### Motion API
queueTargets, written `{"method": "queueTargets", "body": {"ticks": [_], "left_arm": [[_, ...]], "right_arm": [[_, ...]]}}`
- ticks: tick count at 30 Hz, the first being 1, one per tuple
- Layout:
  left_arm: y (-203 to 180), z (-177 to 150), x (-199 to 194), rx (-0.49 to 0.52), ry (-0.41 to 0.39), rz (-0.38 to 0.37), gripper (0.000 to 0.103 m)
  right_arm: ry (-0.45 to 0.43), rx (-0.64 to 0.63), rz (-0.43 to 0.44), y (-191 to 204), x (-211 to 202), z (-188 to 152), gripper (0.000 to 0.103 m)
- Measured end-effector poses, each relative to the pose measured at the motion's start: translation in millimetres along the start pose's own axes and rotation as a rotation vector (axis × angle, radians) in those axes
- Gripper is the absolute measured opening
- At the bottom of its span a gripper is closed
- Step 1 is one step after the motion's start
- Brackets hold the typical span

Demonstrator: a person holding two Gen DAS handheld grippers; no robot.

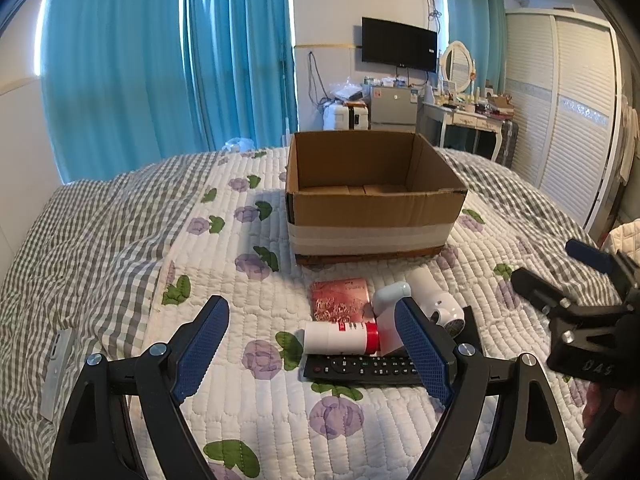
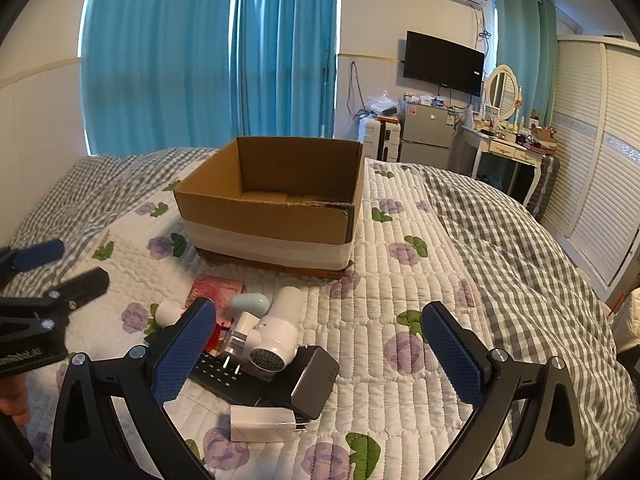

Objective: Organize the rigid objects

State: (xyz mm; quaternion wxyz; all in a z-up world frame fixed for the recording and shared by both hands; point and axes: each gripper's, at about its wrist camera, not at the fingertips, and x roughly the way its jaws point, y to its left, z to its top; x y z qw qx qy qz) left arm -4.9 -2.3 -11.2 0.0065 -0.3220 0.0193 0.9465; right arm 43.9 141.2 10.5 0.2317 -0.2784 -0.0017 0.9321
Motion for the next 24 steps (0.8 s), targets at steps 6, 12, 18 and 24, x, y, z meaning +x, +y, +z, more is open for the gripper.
{"method": "queueTargets", "body": {"ticks": [6, 12, 18, 24], "left_arm": [[6.6, -10.6, 28.8, -0.016, 0.133, 0.020, 0.087], [12.8, -26.7, 49.3, -0.031, 0.241, 0.050, 0.087], [10.2, -40.0, 55.9, 0.002, 0.309, 0.032, 0.087], [8.4, -44.5, 61.6, 0.014, 0.352, 0.024, 0.087]], "right_arm": [[0.057, -0.025, -0.050, -8.1, 14.6, -1.3, 0.103], [0.288, 0.014, 0.034, -12.8, 49.3, -24.7, 0.103], [0.367, -0.098, 0.129, 22.5, 55.7, -53.1, 0.103], [0.410, -0.099, 0.171, 30.4, 64.3, -61.8, 0.084]]}}
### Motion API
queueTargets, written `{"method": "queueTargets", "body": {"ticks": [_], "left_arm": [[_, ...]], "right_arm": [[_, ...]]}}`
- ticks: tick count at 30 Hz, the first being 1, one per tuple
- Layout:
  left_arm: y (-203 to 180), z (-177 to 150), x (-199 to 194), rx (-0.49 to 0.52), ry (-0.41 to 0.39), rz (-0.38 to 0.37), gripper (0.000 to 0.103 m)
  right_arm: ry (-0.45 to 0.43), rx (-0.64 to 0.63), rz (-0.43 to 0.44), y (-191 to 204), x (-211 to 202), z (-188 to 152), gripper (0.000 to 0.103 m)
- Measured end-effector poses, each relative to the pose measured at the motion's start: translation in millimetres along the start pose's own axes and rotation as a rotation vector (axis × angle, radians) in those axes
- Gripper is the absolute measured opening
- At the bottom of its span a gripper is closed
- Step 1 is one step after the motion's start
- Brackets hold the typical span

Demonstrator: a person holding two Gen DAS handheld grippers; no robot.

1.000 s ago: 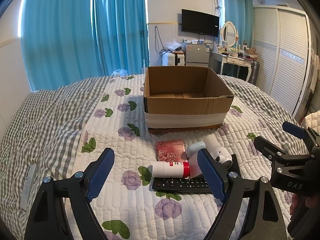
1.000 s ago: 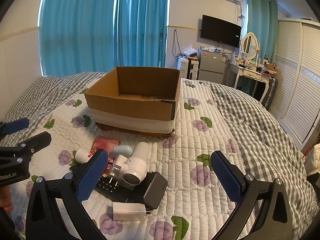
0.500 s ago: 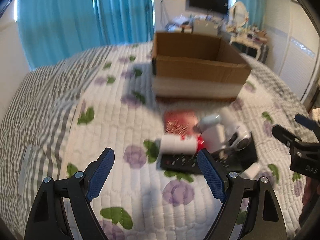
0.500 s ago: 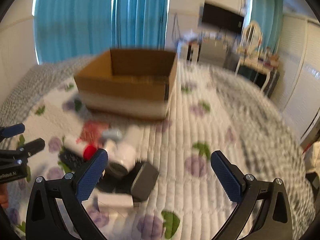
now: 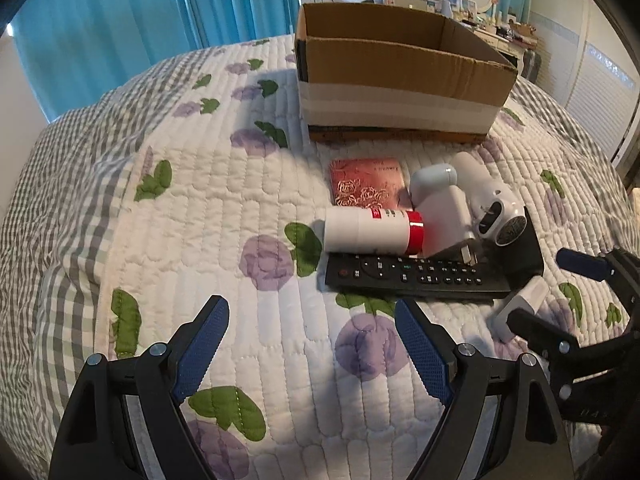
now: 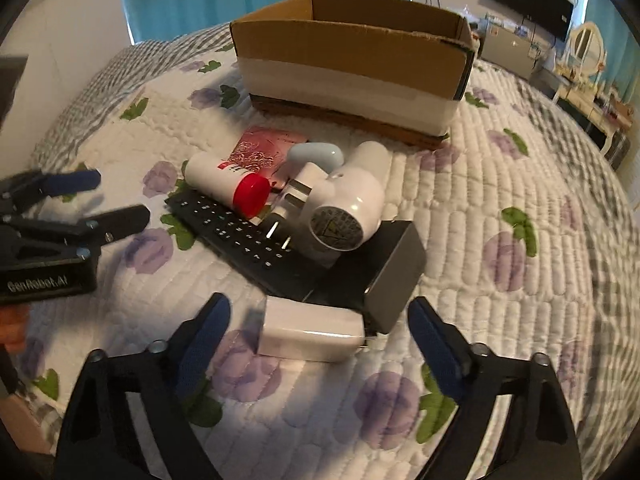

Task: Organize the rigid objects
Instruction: 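Grasp the small white rectangular block with the right gripper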

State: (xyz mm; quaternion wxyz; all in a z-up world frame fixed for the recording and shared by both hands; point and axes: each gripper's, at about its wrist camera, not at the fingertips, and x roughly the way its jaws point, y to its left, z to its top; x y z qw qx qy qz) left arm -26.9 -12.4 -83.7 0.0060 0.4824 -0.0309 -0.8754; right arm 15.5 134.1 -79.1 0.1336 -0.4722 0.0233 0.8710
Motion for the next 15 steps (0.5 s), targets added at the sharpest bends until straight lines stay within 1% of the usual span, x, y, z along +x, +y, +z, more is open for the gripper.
{"method": "queueTargets", "body": {"ticks": [1, 2, 5, 8, 9, 10, 11, 13, 15], "left_arm": [[-0.2, -0.1, 0.3, 0.001, 0.002, 0.001, 0.087], [-0.5, 0.0, 0.3, 0.002, 0.003, 0.002, 0.087], [-2.6, 0.7, -0.6, 0.008, -0.001, 0.003, 0.087], [-6.1, 2.6, -1.4, 0.017, -0.004, -0.002, 0.087], [-8.1, 3.7, -1.8, 0.023, -0.006, -0.003, 0.087], [-10.5, 4.9, -2.7, 0.029, -0.010, -0.005, 0.087], [-12.4, 5.9, -3.1, 0.035, -0.015, -0.009, 0.087], [-16.8, 10.2, -3.3, 0.049, -0.026, -0.014, 0.087], [-19.5, 15.8, -1.0, 0.060, -0.031, -0.015, 0.087]], "right_arm": [[0.006, 0.023, 0.011, -2.2, 0.6, -0.4, 0.077], [0.015, 0.030, 0.018, -3.1, 1.5, -1.0, 0.067], [0.033, 0.032, 0.020, -5.0, 2.8, -2.5, 0.054], [0.028, 0.036, 0.033, -5.8, -1.1, -1.5, 0.052], [0.020, 0.041, 0.041, -6.5, -3.7, -1.6, 0.043], [0.011, 0.039, 0.050, -6.7, -6.6, -0.7, 0.023], [-0.004, 0.024, 0.041, -5.5, -11.4, 1.6, 0.019], [-0.042, -0.003, 0.021, -4.5, -21.6, 6.2, 0.013], [-0.055, 0.000, 0.027, -7.8, -26.8, 8.6, 0.012]]}}
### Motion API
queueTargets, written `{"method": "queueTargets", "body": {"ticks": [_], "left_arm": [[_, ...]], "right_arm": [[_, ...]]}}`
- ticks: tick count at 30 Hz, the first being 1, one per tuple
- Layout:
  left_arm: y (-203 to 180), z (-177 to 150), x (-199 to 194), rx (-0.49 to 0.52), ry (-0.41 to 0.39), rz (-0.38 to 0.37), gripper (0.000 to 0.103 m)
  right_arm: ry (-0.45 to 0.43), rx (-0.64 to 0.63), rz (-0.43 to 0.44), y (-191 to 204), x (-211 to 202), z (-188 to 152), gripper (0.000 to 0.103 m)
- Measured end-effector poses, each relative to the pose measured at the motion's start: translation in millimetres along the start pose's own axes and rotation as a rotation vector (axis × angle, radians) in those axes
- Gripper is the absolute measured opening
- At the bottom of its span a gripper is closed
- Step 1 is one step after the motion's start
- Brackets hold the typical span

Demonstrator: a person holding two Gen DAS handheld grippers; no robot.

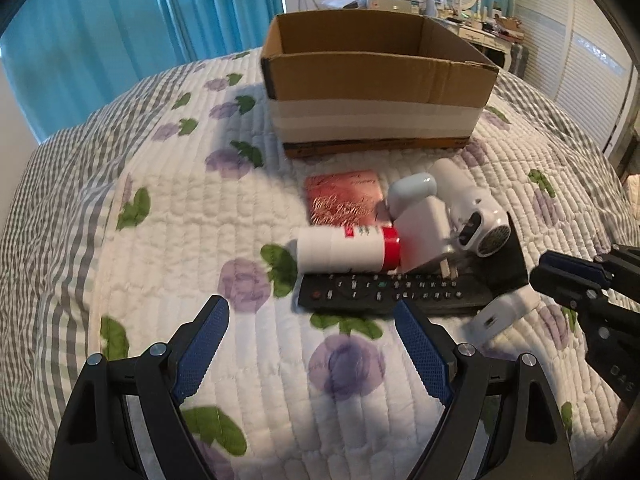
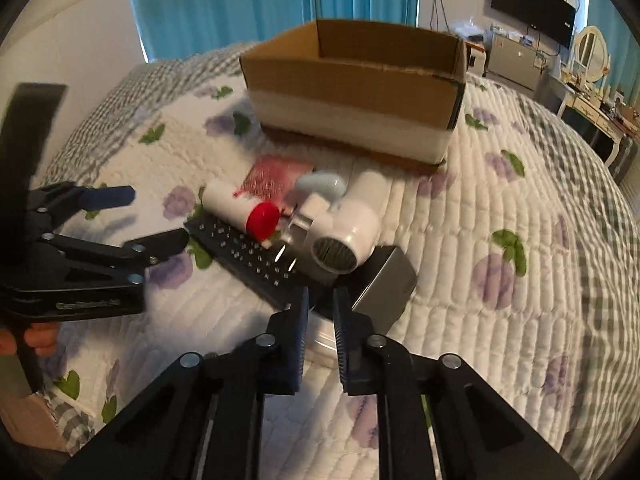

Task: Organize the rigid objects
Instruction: 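Grasp the small white rectangular block with the right gripper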

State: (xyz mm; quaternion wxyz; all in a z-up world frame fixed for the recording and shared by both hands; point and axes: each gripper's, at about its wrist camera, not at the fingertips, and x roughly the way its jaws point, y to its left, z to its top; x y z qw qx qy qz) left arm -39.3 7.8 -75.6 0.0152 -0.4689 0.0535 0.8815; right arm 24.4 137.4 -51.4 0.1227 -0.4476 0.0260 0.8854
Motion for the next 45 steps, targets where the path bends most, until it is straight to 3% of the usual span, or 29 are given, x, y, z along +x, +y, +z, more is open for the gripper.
{"method": "queueTargets", "body": {"ticks": [5, 7, 9, 10, 11, 14, 20, 22, 29, 33, 38, 41, 45], "left_arm": [[5.7, 10.5, 15.7, -0.050, 0.036, 0.003, 0.087], [6.2, 11.0, 20.0, -0.052, 0.052, 0.004, 0.087], [4.1, 8.9, 22.7, -0.038, 0.065, -0.002, 0.087], [2.7, 7.4, 23.5, -0.026, 0.070, -0.001, 0.087], [2.0, 5.9, 24.2, -0.017, 0.073, 0.003, 0.087], [1.8, 3.4, 24.7, -0.010, 0.077, 0.004, 0.087], [8.9, 4.9, 23.7, -0.030, 0.070, 0.014, 0.087], [9.6, 6.2, 22.8, -0.035, 0.066, 0.012, 0.087], [4.8, 12.1, 28.9, 0.002, 0.055, 0.000, 0.087], [2.6, 14.3, 35.5, 0.012, 0.064, -0.041, 0.087], [-7.2, 19.7, 50.4, 0.014, 0.074, -0.144, 0.087], [-12.8, 28.4, 63.3, 0.019, 0.072, -0.094, 0.087], [-20.6, 36.1, 79.7, 0.076, 0.089, -0.128, 0.088]], "right_arm": [[0.006, 0.052, 0.017, -15.2, -0.2, -3.5, 0.010], [0.021, 0.083, 0.069, -20.0, 2.1, -3.9, 0.011], [0.040, 0.094, 0.082, -18.5, 6.8, -5.0, 0.035], [0.039, 0.090, 0.074, -16.5, 8.1, -6.7, 0.064], [0.028, 0.096, 0.071, -15.7, 8.6, -8.0, 0.070], [0.057, 0.115, 0.089, -12.9, 17.3, -9.0, 0.070], [0.130, 0.184, 0.041, -17.7, 40.0, -14.8, 0.067], [0.115, 0.205, 0.043, -21.8, 37.6, -14.9, 0.056], [0.111, 0.189, 0.054, -22.6, 25.9, -15.8, 0.056], [0.070, 0.186, 0.026, -31.1, 6.9, -12.5, 0.056], [0.055, 0.222, -0.014, -50.1, -0.7, -7.3, 0.056], [0.059, 0.225, -0.034, -56.7, -1.0, -8.7, 0.056], [0.067, 0.235, -0.029, -64.3, -0.6, -13.2, 0.056]]}}
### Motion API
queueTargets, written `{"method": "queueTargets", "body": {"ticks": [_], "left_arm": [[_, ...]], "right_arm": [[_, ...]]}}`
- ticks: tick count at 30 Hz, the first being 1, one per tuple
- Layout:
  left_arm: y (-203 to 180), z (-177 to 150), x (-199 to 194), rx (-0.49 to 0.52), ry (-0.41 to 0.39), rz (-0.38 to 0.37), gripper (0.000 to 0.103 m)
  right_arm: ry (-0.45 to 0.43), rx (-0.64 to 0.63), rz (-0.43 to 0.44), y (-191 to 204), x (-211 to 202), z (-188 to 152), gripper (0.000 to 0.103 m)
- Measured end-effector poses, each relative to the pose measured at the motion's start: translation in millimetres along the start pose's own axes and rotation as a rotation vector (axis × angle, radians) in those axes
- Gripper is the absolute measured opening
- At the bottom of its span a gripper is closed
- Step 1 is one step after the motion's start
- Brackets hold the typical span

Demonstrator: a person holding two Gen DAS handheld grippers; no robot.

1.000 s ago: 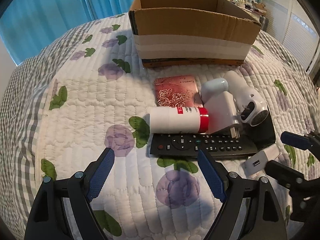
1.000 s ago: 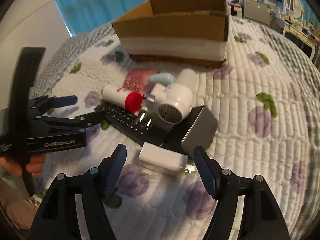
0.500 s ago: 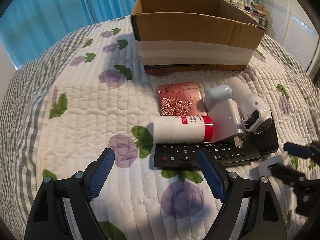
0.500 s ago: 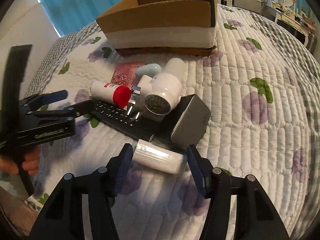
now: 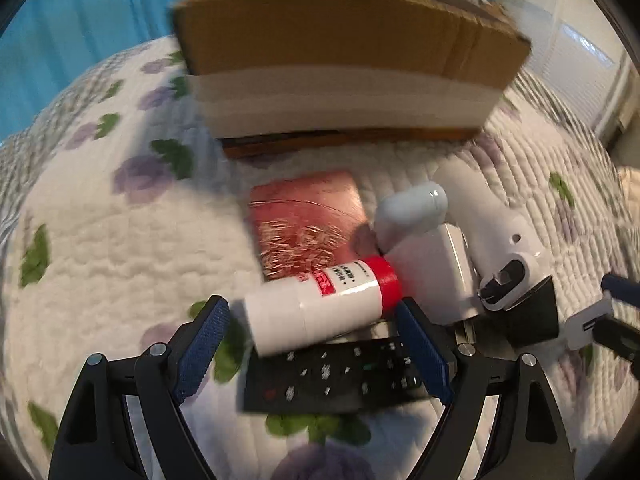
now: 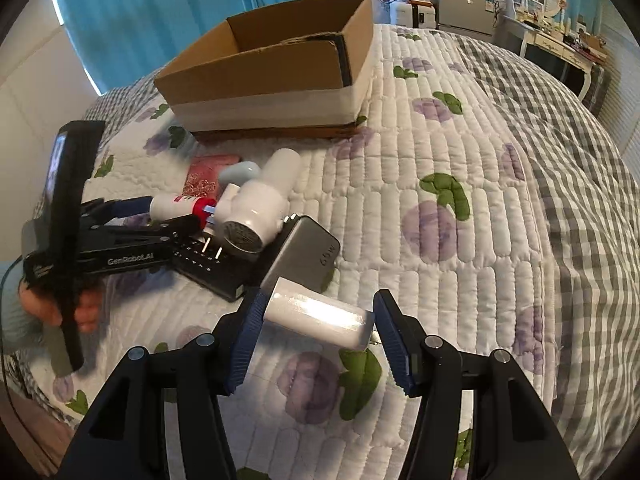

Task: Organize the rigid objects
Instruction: 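Grasp the small white rectangular block with the right gripper, then grasp the white red-capped bottle with the left gripper while the right holds the block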

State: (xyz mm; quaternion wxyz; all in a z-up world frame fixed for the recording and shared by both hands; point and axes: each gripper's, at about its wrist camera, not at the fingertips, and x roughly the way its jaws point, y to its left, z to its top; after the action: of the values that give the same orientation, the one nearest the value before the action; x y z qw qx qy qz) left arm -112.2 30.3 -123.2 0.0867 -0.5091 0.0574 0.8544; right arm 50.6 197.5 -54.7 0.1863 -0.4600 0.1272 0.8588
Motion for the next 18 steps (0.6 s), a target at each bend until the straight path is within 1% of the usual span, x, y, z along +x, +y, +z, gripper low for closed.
{"method": "queueTargets", "body": {"ticks": [1, 2, 3, 7, 9, 11, 14, 15, 17, 18], "left_arm": [[-0.9, 1.5, 6.1, 0.026, 0.011, 0.013, 0.088], [-3.2, 3.2, 14.8, 0.057, 0.033, 0.042, 0.088], [-3.8, 5.1, 20.0, 0.068, 0.044, 0.052, 0.088], [-3.1, 11.7, 21.9, 0.016, 0.036, 0.062, 0.088], [-5.7, 14.5, 21.9, 0.018, 0.041, 0.076, 0.088], [-10.3, 15.8, 20.9, 0.057, 0.046, 0.093, 0.085], [-16.4, 12.6, 13.7, 0.129, 0.035, 0.092, 0.084], [-17.1, 10.0, 11.0, 0.146, 0.038, 0.087, 0.083], [-16.1, 7.0, 4.6, 0.158, 0.028, 0.091, 0.073], [-14.5, 6.7, 2.1, 0.162, 0.032, 0.090, 0.071]], "right_arm": [[0.003, 0.007, 0.004, -2.6, 1.0, -0.4, 0.056], [0.006, 0.015, 0.005, -4.5, 1.9, -0.8, 0.056], [0.010, 0.022, 0.007, -6.5, 2.9, -0.9, 0.056], [0.012, 0.021, 0.016, -8.2, 4.7, -0.9, 0.056], [0.010, 0.014, 0.018, -7.8, 5.1, -1.1, 0.056], [0.009, 0.016, 0.022, -8.6, 6.0, -0.7, 0.056], [0.011, 0.024, 0.026, -9.2, 6.8, -0.1, 0.056], [0.010, 0.022, 0.028, -8.8, 6.3, -0.1, 0.056], [0.006, 0.016, 0.026, -7.2, 5.0, -0.1, 0.056], [0.003, 0.012, 0.025, -6.4, 4.2, 0.0, 0.056]]}}
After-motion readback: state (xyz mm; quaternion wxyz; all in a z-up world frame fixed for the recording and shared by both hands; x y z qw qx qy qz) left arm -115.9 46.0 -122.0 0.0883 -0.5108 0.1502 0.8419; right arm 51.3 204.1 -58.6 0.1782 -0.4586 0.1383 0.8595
